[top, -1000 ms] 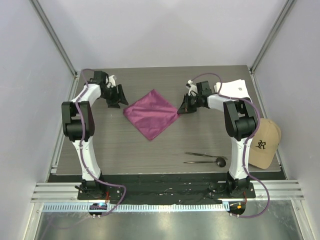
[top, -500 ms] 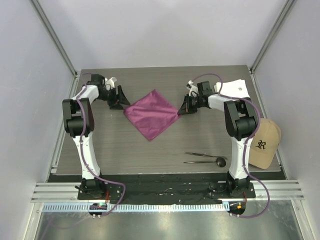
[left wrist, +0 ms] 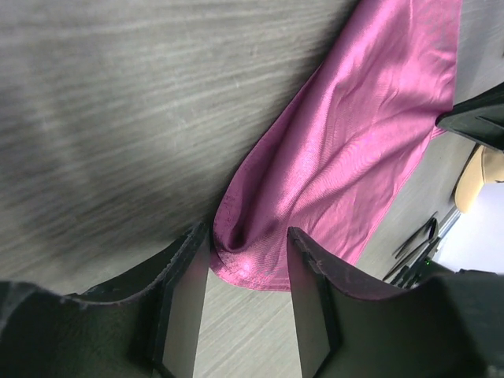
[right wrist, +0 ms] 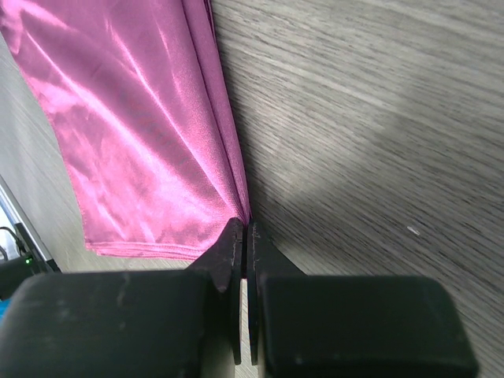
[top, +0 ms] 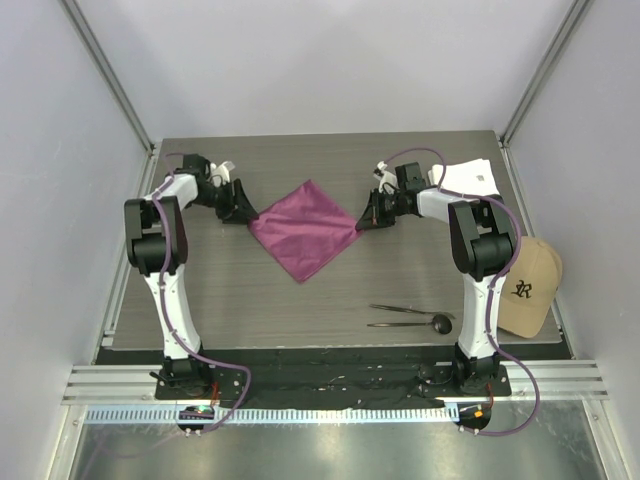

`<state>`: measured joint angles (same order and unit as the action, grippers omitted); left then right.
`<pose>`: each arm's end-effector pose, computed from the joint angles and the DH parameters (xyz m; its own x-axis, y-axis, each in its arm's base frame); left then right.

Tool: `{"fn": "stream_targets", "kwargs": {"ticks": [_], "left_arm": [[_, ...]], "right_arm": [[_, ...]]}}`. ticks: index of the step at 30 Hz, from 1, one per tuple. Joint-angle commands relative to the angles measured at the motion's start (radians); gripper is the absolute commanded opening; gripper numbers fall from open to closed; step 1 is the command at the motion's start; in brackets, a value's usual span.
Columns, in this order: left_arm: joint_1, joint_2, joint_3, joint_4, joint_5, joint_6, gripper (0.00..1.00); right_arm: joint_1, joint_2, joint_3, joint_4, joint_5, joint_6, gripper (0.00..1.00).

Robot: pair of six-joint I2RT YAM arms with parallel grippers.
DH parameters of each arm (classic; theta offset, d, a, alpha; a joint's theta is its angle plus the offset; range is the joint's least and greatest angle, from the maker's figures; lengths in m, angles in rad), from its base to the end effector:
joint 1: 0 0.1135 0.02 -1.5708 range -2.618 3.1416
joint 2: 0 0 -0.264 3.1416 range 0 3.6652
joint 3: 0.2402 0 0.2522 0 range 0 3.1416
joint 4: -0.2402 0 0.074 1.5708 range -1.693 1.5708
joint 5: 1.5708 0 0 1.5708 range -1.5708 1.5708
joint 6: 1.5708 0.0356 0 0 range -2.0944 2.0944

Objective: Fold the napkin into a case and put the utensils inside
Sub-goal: Smooth out the lower triangle-folded napkin at the center of the board.

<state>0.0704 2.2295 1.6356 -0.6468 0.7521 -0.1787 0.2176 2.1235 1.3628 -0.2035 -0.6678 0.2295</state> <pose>0.4512 0.0074 0.1403 -0.9588 -0.1977 -0.2041 -0.0009 0.7203 -0.6936 0.4205 0.1155 0.1290 -0.8982 -0.0156 -0.4394 -0.3182 0.7127 0.6251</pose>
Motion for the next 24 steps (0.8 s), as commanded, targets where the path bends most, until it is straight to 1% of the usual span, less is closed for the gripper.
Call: {"fn": "stream_targets", "kwargs": {"ticks": [1, 5, 6, 8, 9, 12, 17, 18, 21, 24], "left_arm": [[0.008, -0.045, -0.089, -0.042, -0.080, -0.005, 0.47], [0.016, -0.077, -0.143, -0.022, -0.062, -0.027, 0.40], [0.019, -0.079, -0.149, -0.025, -0.068, -0.031, 0.34], [0.022, -0.088, -0.152, -0.039, -0.098, -0.044, 0.27], [0.025, -0.094, -0.154, -0.042, -0.102, -0.045, 0.19], [0.034, -0.134, -0.180, -0.019, -0.134, -0.071, 0.08], [0.034, -0.157, -0.183, -0.060, -0.244, -0.077, 0.00], [0.034, -0.166, -0.195, -0.048, -0.275, -0.084, 0.00], [0.023, -0.186, -0.201, -0.011, -0.284, -0.113, 0.00], [0.000, -0.194, -0.188, 0.012, -0.321, -0.143, 0.00]], "right_arm": [[-0.011, -0.007, -0.014, -0.005, 0.010, -0.016, 0.01], [-0.015, 0.000, -0.018, 0.010, 0.004, -0.002, 0.01], [-0.014, 0.000, -0.019, 0.010, 0.011, -0.001, 0.01], [-0.014, 0.001, -0.022, 0.010, 0.022, -0.001, 0.01], [-0.017, 0.001, -0.022, 0.012, 0.027, 0.001, 0.01], [-0.018, 0.006, -0.019, 0.012, 0.033, 0.004, 0.01], [-0.024, 0.010, -0.005, 0.006, 0.051, 0.014, 0.01], [-0.023, 0.009, -0.004, 0.003, 0.050, 0.016, 0.01], [-0.015, -0.010, -0.050, 0.035, 0.024, 0.070, 0.01], [0.008, -0.043, -0.113, 0.069, 0.048, 0.110, 0.01]]}}
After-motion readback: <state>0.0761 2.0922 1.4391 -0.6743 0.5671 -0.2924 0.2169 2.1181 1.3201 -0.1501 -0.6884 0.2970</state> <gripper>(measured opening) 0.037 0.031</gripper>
